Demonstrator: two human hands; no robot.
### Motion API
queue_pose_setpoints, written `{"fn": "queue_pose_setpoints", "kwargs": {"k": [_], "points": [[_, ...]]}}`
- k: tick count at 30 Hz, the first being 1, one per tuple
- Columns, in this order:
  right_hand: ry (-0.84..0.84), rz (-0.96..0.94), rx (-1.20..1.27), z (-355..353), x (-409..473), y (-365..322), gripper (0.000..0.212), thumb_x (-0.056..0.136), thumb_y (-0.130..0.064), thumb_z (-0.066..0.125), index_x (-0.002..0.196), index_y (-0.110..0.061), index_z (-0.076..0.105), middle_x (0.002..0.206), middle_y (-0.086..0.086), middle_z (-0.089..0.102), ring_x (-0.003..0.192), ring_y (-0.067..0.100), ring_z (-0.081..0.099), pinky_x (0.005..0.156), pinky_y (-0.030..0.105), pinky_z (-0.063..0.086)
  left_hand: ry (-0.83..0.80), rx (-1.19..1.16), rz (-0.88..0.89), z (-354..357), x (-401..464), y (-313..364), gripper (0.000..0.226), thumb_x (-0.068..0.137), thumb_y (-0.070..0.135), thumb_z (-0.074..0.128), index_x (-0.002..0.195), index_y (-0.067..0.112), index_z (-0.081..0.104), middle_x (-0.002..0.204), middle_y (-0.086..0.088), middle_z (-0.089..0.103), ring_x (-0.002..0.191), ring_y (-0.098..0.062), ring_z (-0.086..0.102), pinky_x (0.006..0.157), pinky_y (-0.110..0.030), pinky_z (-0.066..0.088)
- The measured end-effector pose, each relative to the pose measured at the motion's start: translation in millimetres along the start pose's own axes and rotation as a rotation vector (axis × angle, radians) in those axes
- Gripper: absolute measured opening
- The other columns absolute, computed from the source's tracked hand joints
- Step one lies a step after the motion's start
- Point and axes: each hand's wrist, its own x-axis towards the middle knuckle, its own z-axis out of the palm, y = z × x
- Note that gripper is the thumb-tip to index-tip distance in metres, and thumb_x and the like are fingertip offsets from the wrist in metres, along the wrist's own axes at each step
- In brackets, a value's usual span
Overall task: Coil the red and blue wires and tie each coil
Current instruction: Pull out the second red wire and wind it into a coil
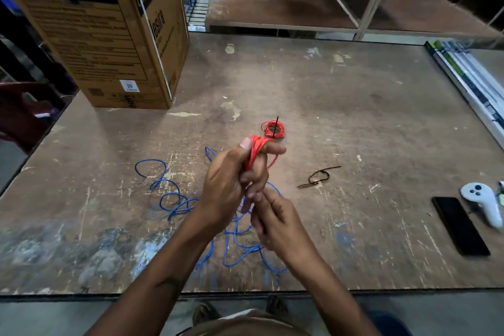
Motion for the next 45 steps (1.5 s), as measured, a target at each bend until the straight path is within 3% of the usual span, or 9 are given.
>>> {"fn": "queue_pose_setpoints", "kwargs": {"k": [4,8,13,19,26,30,37,42,45], "points": [[0.048,-0.029,-0.203,3.2,-15.0,-6.0,0.032,0.114,-0.036,0.043,0.089,-0.04,0.062,0.06,-0.012,0.045,0.054,0.004,0.039,0.056,0.024,0.034,0.072,0.41,0.074,-1.6,2.4,-5.2,0.044,0.116,0.027,0.028,0.124,0.01,0.068,0.066,0.003,0.033,0.055,-0.028,0.033,0.047,-0.028,0.034],[-0.018,-0.001,-0.383,-4.3,-26.4,-13.4,0.024,0.113,-0.041,0.044,0.109,-0.029,0.064,0.063,-0.012,0.05,0.058,0.006,0.044,0.062,0.035,0.038,0.103,0.825,0.103,-18.3,2.7,-27.2,0.036,0.116,0.028,0.033,0.131,0.018,0.065,0.075,0.013,0.05,0.066,-0.009,0.052,0.069,-0.028,0.04],[-0.022,-0.023,-0.36,-18.3,-28.0,-43.2,0.025,0.113,-0.041,0.045,0.104,-0.032,0.066,0.066,-0.011,0.052,0.06,0.007,0.047,0.062,0.035,0.042,0.077,0.925,0.031,-48.6,8.5,-34.1,0.038,0.116,0.033,0.034,0.103,0.055,0.062,0.086,-0.001,0.066,0.071,-0.014,0.059,0.071,-0.032,0.045],[0.267,-0.239,-0.524,-60.9,25.0,-56.1,0.015,0.105,-0.033,0.066,0.096,-0.028,0.078,0.067,-0.011,0.065,0.061,0.007,0.06,0.059,0.022,0.041,-0.054,0.608,-0.116,-25.8,-19.0,-32.7,0.049,0.116,0.028,0.032,0.095,0.024,0.077,0.067,0.002,0.039,0.058,-0.012,0.037,0.059,-0.027,0.033],[0.076,-0.218,-0.2,-41.6,48.6,-3.3,0.021,0.1,-0.018,0.059,0.103,-0.029,0.077,0.096,-0.011,0.078,0.09,0.005,0.07,0.084,0.03,0.053,-0.061,0.238,-0.11,-13.4,-23.7,-14.3,0.069,0.109,0.046,0.032,0.077,-0.006,0.063,0.052,0.007,0.028,0.046,-0.018,0.02,0.049,-0.035,0.017],[0.109,-0.175,-0.231,1.4,14.9,18.6,0.032,0.104,-0.01,0.048,0.101,-0.034,0.068,0.074,-0.01,0.063,0.065,0.003,0.054,0.064,0.026,0.044,0.041,0.155,-0.042,-9.0,-12.9,-7.8,0.061,0.11,0.04,0.026,0.082,0.015,0.074,0.056,0.002,0.028,0.048,-0.02,0.029,0.048,-0.036,0.032],[-0.021,0.054,-0.157,21.5,-8.0,2.5,0.024,0.114,-0.018,0.043,0.097,-0.025,0.06,0.063,-0.008,0.054,0.05,0.012,0.057,0.057,0.045,0.054,0.163,0.588,0.092,-19.2,-9.8,-22.5,0.043,0.116,0.027,0.026,0.114,0.017,0.068,0.071,0.0,0.046,0.064,-0.026,0.047,0.063,-0.036,0.041],[-0.068,0.057,-0.25,4.2,-16.5,-13.4,0.025,0.114,-0.032,0.046,0.102,-0.028,0.067,0.064,-0.01,0.053,0.051,0.002,0.046,0.057,0.025,0.039,0.111,0.983,0.095,-48.8,-1.5,-37.1,0.029,0.115,0.032,0.03,0.111,0.039,0.058,0.082,0.016,0.062,0.071,-0.005,0.057,0.07,-0.036,0.047],[0.041,-0.032,-0.456,-11.9,-16.7,-29.0,0.023,0.113,-0.031,0.05,0.102,-0.033,0.07,0.066,-0.015,0.058,0.058,0.004,0.054,0.059,0.028,0.052,0.03,1.043,0.05,-54.8,-8.4,-43.4,0.038,0.114,0.032,0.031,0.109,0.026,0.068,0.089,0.026,0.066,0.077,0.003,0.06,0.074,-0.029,0.049]]}}
